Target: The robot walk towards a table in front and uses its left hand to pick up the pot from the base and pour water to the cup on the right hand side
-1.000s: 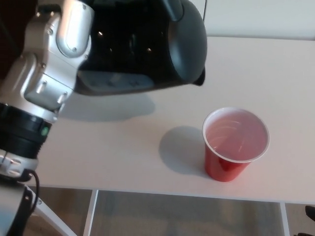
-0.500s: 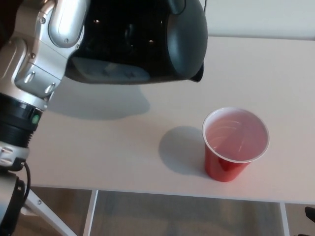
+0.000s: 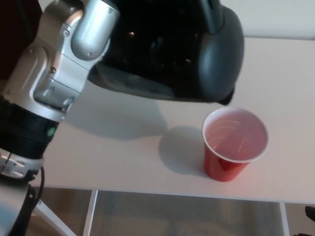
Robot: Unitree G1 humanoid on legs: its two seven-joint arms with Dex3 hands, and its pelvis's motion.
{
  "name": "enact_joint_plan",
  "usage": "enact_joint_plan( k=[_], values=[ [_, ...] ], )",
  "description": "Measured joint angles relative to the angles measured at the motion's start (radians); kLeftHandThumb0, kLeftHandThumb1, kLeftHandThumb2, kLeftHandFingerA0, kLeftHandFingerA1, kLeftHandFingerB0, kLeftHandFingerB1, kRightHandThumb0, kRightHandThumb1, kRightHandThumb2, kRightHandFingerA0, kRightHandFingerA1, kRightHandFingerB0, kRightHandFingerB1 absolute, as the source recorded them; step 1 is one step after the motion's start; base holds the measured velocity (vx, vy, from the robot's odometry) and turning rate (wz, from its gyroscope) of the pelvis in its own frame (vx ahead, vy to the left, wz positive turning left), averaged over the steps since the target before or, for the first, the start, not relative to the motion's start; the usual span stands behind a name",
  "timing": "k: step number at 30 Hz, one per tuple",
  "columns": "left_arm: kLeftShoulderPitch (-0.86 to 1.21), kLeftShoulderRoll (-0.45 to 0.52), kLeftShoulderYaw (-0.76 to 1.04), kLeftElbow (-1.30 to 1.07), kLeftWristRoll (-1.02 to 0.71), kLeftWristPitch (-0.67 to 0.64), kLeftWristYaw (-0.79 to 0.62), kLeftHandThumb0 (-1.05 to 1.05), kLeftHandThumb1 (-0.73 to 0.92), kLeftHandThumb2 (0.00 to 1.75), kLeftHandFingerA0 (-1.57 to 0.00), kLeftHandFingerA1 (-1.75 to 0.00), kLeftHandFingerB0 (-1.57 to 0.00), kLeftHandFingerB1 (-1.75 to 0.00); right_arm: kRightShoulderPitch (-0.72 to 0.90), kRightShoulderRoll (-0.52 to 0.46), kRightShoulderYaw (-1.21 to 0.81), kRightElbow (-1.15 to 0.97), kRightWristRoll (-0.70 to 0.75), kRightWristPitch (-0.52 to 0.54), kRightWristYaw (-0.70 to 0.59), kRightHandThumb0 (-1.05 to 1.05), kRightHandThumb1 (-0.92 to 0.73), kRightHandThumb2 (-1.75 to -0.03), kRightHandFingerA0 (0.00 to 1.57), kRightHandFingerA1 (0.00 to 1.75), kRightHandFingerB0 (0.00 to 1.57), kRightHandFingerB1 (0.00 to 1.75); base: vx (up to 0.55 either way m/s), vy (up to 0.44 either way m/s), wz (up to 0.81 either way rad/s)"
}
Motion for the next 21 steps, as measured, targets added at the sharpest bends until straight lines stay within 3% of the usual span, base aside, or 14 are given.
enact_joint_plan(
  k=[6,10,21],
  values=[
    [0.015,-0.006,-0.014,-0.019,0.023,-0.020,-0.014,-0.26,0.57,0.57,-0.92,-1.75,-0.64,-1.75,0.000,0.000,0.000,0.004,0.000,0.001,0.000,-0.63,-0.50,-0.82,0.29,0.54,0.12,0.43,0.00,0.000,0.00],
    [0.018,0.000,-0.037,-0.012,0.055,-0.047,-0.013,-0.27,0.57,0.55,-0.84,-1.75,-0.66,-1.75,-0.001,0.000,0.000,0.009,0.000,0.000,0.000,-0.62,-0.50,-0.81,0.29,0.54,0.13,0.44,0.00,0.000,0.00],
    [0.011,0.013,-0.044,0.069,0.116,-0.129,-0.003,-0.28,0.59,0.57,-0.87,-1.75,-0.65,-1.75,-0.013,-0.001,0.002,0.015,0.000,0.000,0.002,-0.65,-0.50,-0.82,0.26,0.53,0.13,0.44,0.00,0.000,0.00]
  ],
)
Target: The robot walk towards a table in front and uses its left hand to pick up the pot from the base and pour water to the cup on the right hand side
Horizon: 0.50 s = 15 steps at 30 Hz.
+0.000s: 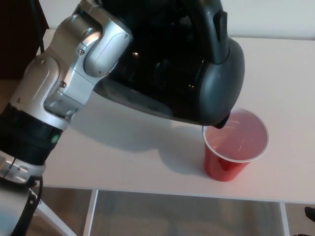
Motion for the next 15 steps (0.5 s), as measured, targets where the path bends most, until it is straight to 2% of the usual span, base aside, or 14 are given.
enact_joint_plan(
  k=[5,6,14,15],
  values=[
    [-0.022,0.013,0.001,0.033,0.016,-0.033,0.002,-0.27,0.59,0.58,-0.88,-1.75,-0.64,-1.75,0.001,-0.001,0.000,-0.002,0.000,0.000,0.000,-0.63,-0.50,-0.82,0.27,0.53,0.14,0.44,0.00,0.000,0.00],
    [-0.027,0.013,0.001,0.037,0.017,-0.038,0.002,-0.25,0.57,0.56,-0.93,-1.75,-0.64,-1.75,0.001,-0.001,0.000,-0.002,0.000,0.000,0.000,-0.64,-0.50,-0.82,0.28,0.53,0.14,0.44,0.00,0.000,0.00],
    [-0.070,0.006,0.001,0.056,0.019,-0.059,0.001,-0.23,0.57,0.58,-0.89,-1.75,-0.65,-1.75,0.001,-0.004,0.002,-0.001,-0.001,0.001,0.000,-0.65,-0.51,-0.83,0.29,0.53,0.14,0.43,0.00,0.000,0.00],
    [-0.079,0.002,0.001,0.060,0.022,-0.062,0.001,-0.23,0.56,0.57,-0.93,-1.75,-0.66,-1.75,0.001,-0.006,0.004,-0.001,-0.001,0.001,0.000,-0.66,-0.51,-0.83,0.28,0.53,0.14,0.43,0.00,0.000,0.00]
  ],
)
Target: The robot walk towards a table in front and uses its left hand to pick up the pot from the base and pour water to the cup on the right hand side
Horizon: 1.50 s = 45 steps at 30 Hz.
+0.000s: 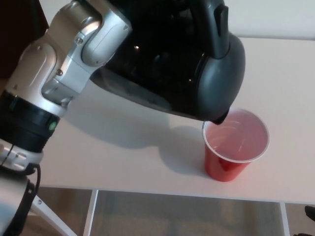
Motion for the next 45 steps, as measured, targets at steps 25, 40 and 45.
enact_joint_plan(
  k=[25,40,45],
  values=[
    [-0.107,-0.029,-0.009,0.043,0.011,-0.040,-0.036,-0.23,0.55,0.56,-0.94,-1.75,-0.69,-1.75,-0.001,-0.001,0.002,0.005,0.002,0.000,0.000,-0.65,-0.51,-0.83,0.28,0.53,0.14,0.44,0.00,0.000,0.00],
    [0.086,-0.234,0.151,-0.048,-0.054,0.144,-0.087,-0.23,0.58,0.59,-0.88,-1.62,-0.80,-1.24,0.000,-0.001,0.008,0.005,0.001,-0.001,-0.001,-0.61,-0.51,-0.82,0.30,0.54,0.13,0.44,0.00,0.000,0.00],
    [0.126,-0.277,0.241,-0.048,-0.091,0.211,-0.100,-0.16,0.62,0.56,-0.79,-1.75,-0.62,-1.69,0.000,0.000,0.010,0.005,0.001,-0.001,0.000,-0.61,-0.51,-0.82,0.31,0.55,0.13,0.44,0.00,0.000,0.00]
  ],
)
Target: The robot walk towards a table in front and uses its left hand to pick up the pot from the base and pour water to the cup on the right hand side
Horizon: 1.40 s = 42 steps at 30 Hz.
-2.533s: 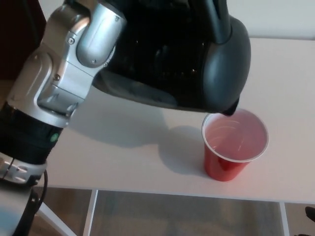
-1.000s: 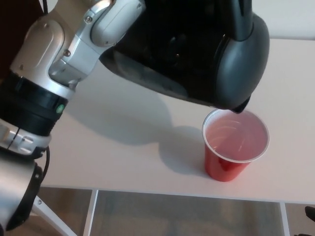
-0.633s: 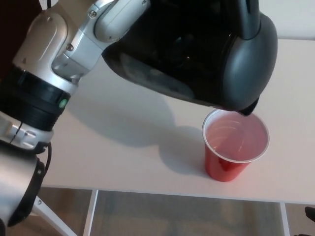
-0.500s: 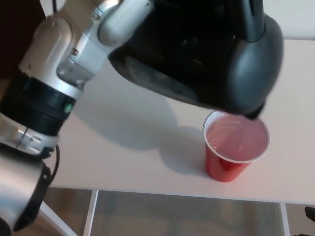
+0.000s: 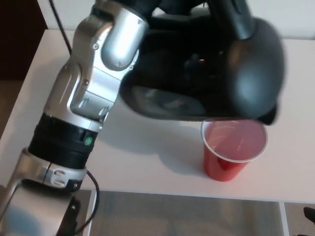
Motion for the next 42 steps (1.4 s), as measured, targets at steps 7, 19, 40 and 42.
enact_joint_plan(
  k=[7,19,40,42],
  values=[
    [0.026,-0.050,0.182,0.003,-0.092,0.108,-0.015,-0.14,0.67,0.57,-0.77,-1.75,-0.56,-1.71,0.000,0.001,0.002,0.000,0.000,0.000,0.000,-0.62,-0.51,-0.82,0.32,0.55,0.14,0.44,0.00,0.000,0.00],
    [0.030,-0.124,0.474,0.061,-0.275,0.257,-0.021,-0.14,0.58,0.57,-0.79,-1.75,-0.64,-1.68,-0.001,0.003,0.002,0.000,0.001,-0.001,0.001,-0.61,-0.51,-0.81,0.33,0.56,0.15,0.45,0.00,0.000,0.00],
    [0.075,-0.239,0.753,0.227,-0.539,0.420,0.037,-0.14,0.63,0.57,-0.80,-1.75,-0.61,-1.58,-0.014,0.017,-0.003,0.004,0.006,-0.008,0.005,-0.65,-0.49,-0.82,0.32,0.56,0.14,0.45,0.00,0.000,0.00],
    [0.099,-0.240,0.744,0.226,-0.566,0.431,0.048,-0.14,0.63,0.57,-0.78,-1.75,-0.63,-1.54,-0.016,0.022,-0.003,0.006,0.007,-0.009,0.005,-0.66,-0.49,-0.82,0.34,0.57,0.14,0.46,0.00,0.000,0.00]
  ],
)
